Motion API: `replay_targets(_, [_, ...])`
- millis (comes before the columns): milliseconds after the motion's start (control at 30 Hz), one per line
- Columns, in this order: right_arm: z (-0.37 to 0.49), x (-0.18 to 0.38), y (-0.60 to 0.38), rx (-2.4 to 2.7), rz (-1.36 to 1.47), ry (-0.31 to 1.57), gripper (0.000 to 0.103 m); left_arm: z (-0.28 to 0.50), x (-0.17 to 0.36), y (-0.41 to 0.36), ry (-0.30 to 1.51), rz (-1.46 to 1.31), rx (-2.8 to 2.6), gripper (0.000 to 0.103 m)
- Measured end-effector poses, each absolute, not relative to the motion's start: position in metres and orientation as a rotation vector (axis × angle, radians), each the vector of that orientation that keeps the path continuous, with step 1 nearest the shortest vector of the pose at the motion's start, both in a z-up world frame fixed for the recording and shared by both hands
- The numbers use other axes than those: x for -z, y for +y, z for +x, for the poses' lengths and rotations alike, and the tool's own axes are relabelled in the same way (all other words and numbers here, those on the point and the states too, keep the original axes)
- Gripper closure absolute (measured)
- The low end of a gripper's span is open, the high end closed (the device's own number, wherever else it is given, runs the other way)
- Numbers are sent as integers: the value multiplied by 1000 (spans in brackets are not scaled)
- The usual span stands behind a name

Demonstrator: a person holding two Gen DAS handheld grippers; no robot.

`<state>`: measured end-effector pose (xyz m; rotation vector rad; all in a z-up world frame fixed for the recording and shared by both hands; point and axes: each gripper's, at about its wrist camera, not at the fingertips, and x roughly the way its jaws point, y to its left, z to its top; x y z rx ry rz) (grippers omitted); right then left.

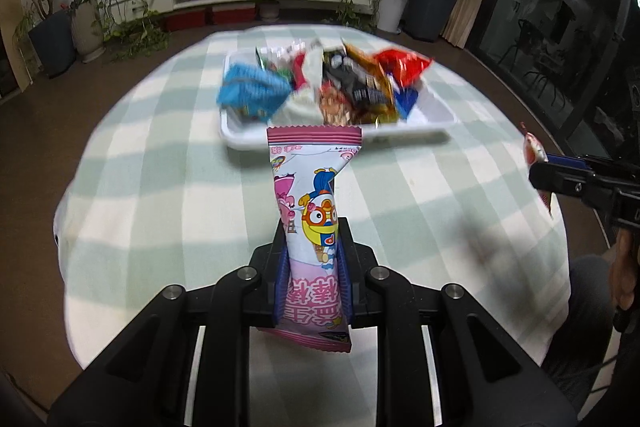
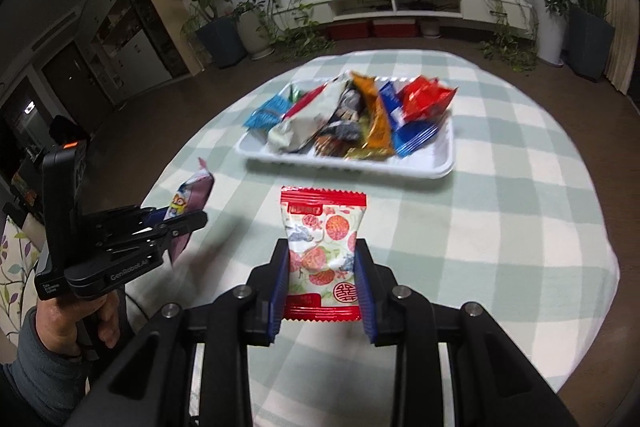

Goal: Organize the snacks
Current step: 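Carry the pink and red-white packets into the white tray and release both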

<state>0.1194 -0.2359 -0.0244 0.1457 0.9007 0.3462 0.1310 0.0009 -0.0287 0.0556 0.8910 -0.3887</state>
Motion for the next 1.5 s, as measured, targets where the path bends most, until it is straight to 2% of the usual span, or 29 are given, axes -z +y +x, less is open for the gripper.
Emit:
replay_targets(233, [157, -10, -252, -297, 113, 829, 70, 184, -11, -5, 826, 66, 383, 84])
replay_targets(467, [223, -19, -249, -281, 81, 823, 70, 262, -30, -22, 816, 69, 369, 84])
replay_targets(667, [289, 12, -237, -248, 21, 905, 70, 324, -1, -36, 891, 91, 352, 84])
replay_targets(833, [321, 41, -228, -225, -4, 952, 70, 346, 33, -45, 928, 129, 341, 84])
replay_targets(1033, [334, 69, -217, -212, -40, 976, 70, 360, 54, -51, 936, 131, 343, 82])
replay_targets(1500, [336, 93, -202, -222, -60, 990, 67, 366, 71, -62, 918, 162, 317, 81])
